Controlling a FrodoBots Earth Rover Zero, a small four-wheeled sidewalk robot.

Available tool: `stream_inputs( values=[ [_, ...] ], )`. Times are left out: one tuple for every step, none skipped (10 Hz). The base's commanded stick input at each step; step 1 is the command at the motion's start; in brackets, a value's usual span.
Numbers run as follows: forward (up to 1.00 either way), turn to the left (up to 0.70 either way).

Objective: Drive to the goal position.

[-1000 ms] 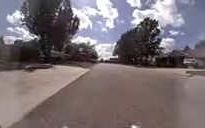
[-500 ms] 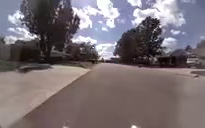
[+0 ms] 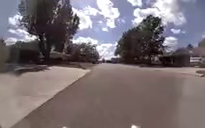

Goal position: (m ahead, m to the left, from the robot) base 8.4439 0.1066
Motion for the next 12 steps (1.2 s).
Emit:
stream_inputs(
  values=[
    [0.85, 0.00],
    [0.85, 0.00],
    [0.85, 0.00],
    [0.85, 0.00],
    [0.85, 0.00],
    [0.85, 0.00],
    [0.85, 0.00],
    [0.85, 0.08],
    [0.85, 0.20],
    [0.85, 0.30],
    [0.85, 0.10],
    [0.85, 0.00]
  ],
)
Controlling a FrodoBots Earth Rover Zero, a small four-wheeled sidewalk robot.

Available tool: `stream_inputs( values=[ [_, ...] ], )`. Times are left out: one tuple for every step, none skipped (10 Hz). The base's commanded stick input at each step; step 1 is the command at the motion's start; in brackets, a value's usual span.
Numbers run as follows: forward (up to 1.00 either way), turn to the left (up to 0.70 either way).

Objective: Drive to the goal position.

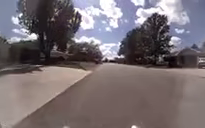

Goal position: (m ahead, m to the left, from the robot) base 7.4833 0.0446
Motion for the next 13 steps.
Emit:
stream_inputs(
  values=[
    [0.85, 0.00],
    [0.85, 0.00],
    [0.85, 0.00],
    [0.85, 0.00],
    [0.85, 0.00],
    [0.85, 0.00],
    [0.85, 0.00],
    [0.85, 0.00],
    [0.85, 0.00],
    [0.85, 0.00],
    [0.85, 0.00],
    [0.85, 0.00],
    [0.85, 0.00]
  ],
)
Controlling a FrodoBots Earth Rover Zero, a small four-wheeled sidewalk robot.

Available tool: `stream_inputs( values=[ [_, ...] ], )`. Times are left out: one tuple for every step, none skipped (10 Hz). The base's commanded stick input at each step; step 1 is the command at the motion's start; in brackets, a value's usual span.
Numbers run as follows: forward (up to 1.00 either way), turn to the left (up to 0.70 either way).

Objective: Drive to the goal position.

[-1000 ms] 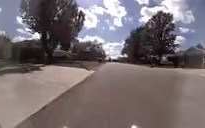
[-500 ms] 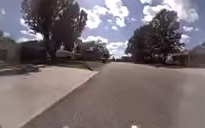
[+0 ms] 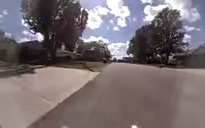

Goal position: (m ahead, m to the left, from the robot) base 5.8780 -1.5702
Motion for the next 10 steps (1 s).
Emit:
stream_inputs(
  values=[
    [0.85, 0.00],
    [0.85, 0.00],
    [0.85, 0.00],
    [0.85, 0.00],
    [0.85, 0.00],
    [0.85, 0.00],
    [0.85, 0.00],
    [0.85, 0.00],
    [0.85, 0.00],
    [0.85, -0.04]
  ],
)
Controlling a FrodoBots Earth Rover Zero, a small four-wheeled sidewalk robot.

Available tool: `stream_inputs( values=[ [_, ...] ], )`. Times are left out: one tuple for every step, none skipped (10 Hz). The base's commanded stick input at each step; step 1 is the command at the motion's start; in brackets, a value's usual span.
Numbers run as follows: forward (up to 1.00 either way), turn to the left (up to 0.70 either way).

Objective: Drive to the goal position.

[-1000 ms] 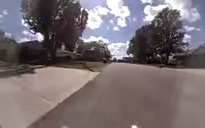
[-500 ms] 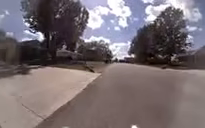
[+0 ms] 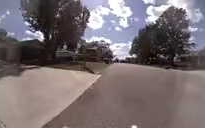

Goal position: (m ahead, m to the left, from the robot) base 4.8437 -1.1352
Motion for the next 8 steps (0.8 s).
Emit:
stream_inputs(
  values=[
    [0.85, -0.22],
    [0.85, -0.34],
    [0.85, -0.34],
    [0.85, -0.34],
    [0.85, -0.30],
    [0.85, -0.18],
    [0.85, -0.06],
    [0.85, 0.01]
  ],
)
